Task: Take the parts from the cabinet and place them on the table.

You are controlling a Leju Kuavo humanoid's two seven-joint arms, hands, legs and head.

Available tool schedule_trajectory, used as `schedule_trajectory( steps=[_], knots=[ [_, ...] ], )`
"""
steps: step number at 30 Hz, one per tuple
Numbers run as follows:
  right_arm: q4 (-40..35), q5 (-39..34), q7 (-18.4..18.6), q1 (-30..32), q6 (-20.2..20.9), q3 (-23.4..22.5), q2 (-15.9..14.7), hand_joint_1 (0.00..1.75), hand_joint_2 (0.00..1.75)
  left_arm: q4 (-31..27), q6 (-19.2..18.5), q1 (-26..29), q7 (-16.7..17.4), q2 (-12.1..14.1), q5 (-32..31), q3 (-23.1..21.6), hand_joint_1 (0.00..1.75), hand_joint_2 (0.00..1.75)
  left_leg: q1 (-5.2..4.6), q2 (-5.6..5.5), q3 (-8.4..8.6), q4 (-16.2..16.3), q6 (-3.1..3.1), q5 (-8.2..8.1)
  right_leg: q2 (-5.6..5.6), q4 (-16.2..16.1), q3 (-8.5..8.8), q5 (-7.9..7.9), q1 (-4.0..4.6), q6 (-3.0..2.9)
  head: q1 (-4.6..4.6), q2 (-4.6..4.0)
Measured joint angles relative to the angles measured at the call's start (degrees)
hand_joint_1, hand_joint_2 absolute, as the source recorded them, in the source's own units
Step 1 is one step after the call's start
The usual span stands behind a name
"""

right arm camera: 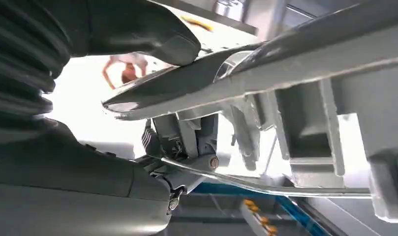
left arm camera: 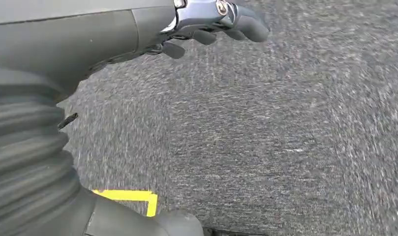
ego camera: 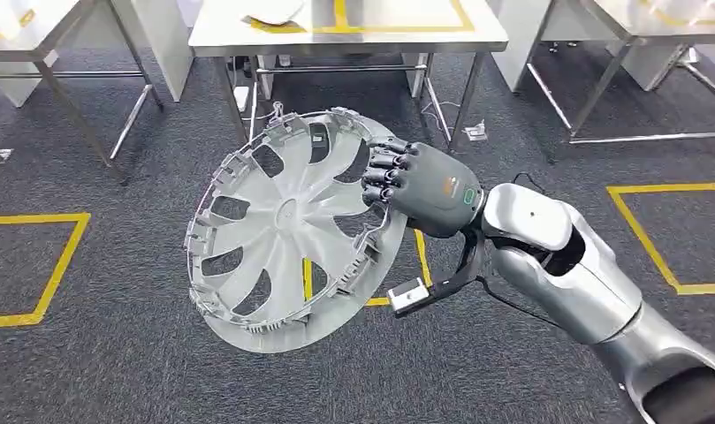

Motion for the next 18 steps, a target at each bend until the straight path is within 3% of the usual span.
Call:
schedule_trajectory(
  steps=[1,2,4,5,6,7,8,9,10,11,12,14,15,16,17,18],
  knots=[
    [0.2,-0.1,0.3,-0.4,0.0,0.4,0.2,1.75,1.75,0.0,-0.2,0.0,-0.1,0.0,0.0,0.0,0.0,1.75,-0.25,-0.46,-0.43,0.1,-0.43,0.07,2.15,-1.4,0.43,-1.02,-0.03,-0.2,-0.09,0.0],
    [0.3,-0.3,0.6,-0.7,-0.1,0.7,0.2,1.75,1.75,0.0,-0.5,-0.1,-0.5,0.0,0.0,0.0,0.0,1.75,0.01,-1.22,-0.72,0.1,-0.92,0.29,1.55,-1.6,0.35,-0.8,0.08,0.01,-0.02,0.0],
    [0.5,-0.7,0.9,-0.6,-0.4,0.9,0.3,1.75,1.75,0.0,-1.7,0.1,-1.6,0.0,0.0,0.0,0.0,1.75,0.38,-2.39,-0.8,-0.5,-1.79,0.61,0.44,-1.7,0.47,-0.87,0.49,-0.43,-0.02,0.0],
    [0.7,-0.9,0.9,-0.6,-0.7,1.0,0.3,1.75,1.75,0.0,-2.2,0.2,-2.1,0.0,0.0,0.0,0.0,1.75,0.21,-3.02,-0.95,-0.7,-2.22,0.67,-0.29,-2.2,1.01,-0.69,0.21,-0.89,-0.04,0.0],
    [0.9,-1.2,1.0,-0.6,-1.0,1.0,0.4,1.75,1.75,0.0,-2.8,0.4,-2.7,0.2,0.0,0.0,0.0,1.75,0.19,-0.74,-1.27,0.1,-2.31,0.39,-1.2,-2.9,1.49,-0.98,-0.13,-1.29,-0.04,0.0],
    [1.2,-1.5,1.1,-0.4,-1.5,1.0,0.4,1.75,1.75,0.0,-3.1,0.4,-3.1,0.2,0.0,0.0,0.0,1.75,-0.17,2.36,-2.28,2.0,-2.45,-0.33,-1.46,-3.0,1.79,-1.33,-0.07,-2.0,-0.5,0.0],
    [1.5,-1.7,1.2,-0.4,-1.9,1.0,0.3,1.75,1.75,0.0,-3.5,0.3,-3.1,0.3,0.0,0.0,0.0,1.75,-0.13,4.13,-4.25,5.5,-2.61,-1.76,-2.18,-3.0,2.03,-1.48,-0.01,-2.21,-0.44,0.0],
    [1.8,-1.9,1.4,0.0,-2.3,0.9,0.2,1.75,1.75,0.0,-3.6,0.3,-3.1,0.4,0.0,0.0,0.0,1.75,-0.04,5.11,-6.9,10.4,-2.74,-3.53,-2.94,-3.0,2.46,-1.87,0.09,-2.36,-0.48,0.0],
    [2.0,-2.0,1.4,0.5,-2.8,0.9,0.2,1.75,1.75,0.0,-3.6,0.3,-3.1,0.5,0.0,0.0,0.0,1.75,-0.03,5.41,-9.45,14.9,-2.87,-4.73,-3.75,-3.0,2.92,-2.24,0.09,-2.36,-0.46,0.0],
    [2.2,-2.2,1.4,1.0,-3.1,0.8,0.1,1.75,1.75,0.0,-3.5,0.4,-3.0,0.5,0.0,0.0,0.0,1.75,-0.02,5.54,-10.79,16.8,-2.94,-4.61,-4.43,-3.0,3.44,-2.61,0.09,-2.29,-0.48,0.0],
    [2.3,-2.5,1.4,1.5,-3.2,0.7,-0.3,1.75,1.75,0.0,-3.5,0.5,-2.9,0.6,-0.1,0.0,0.0,1.75,-0.01,5.66,-10.64,15.9,-2.94,-3.13,-5.27,-2.9,4.14,-2.87,0.08,-2.02,-0.48,0.0],
    [2.4,-3.1,1.2,2.1,-3.5,0.5,-0.9,1.75,1.75,0.0,-3.5,0.7,-3.0,0.8,-0.2,0.0,0.0,1.75,-0.04,6.4,-6.84,8.0,-2.59,1.93,-6.65,-2.9,5.78,-4.05,0.03,-1.58,-0.46,0.0],
    [2.5,-3.3,1.2,2.5,-3.7,0.2,-1.2,1.75,1.75,0.0,-3.5,0.7,-3.1,0.9,-0.2,0.0,0.0,1.75,-0.16,8.08,-4.38,2.9,-2.27,4.34,-7.4,-3.0,6.62,-4.71,0.03,-1.29,-0.48,0.0],
    [2.6,-3.5,1.1,2.9,-4.1,-0.3,-1.5,1.75,1.75,0.0,-3.5,0.6,-3.1,0.9,-0.2,0.0,0.0,1.75,-1.13,10.59,-3.37,1.5,-2.0,2.61,-8.01,-3.1,6.82,-5.33,0.4,-0.84,-0.48,0.0],
    [2.7,-3.7,1.3,3.1,-4.6,-0.8,-1.9,1.75,1.75,0.0,-3.5,0.5,-3.3,1.0,-0.2,0.0,0.0,1.75,-1.13,10.27,-2.57,0.2,-0.91,1.87,-8.5,-3.1,7.05,-5.97,0.71,-0.39,-0.64,0.0],
    [2.8,-3.8,1.4,3.5,-5.0,-1.2,-2.1,1.75,1.75,0.0,-3.5,0.5,-3.5,1.0,-0.2,0.0,0.0,1.75,-1.12,9.72,-2.58,0.0,-0.6,1.6,-9.19,-3.9,7.66,-6.14,0.98,-0.18,-0.48,0.0]
  ],
)
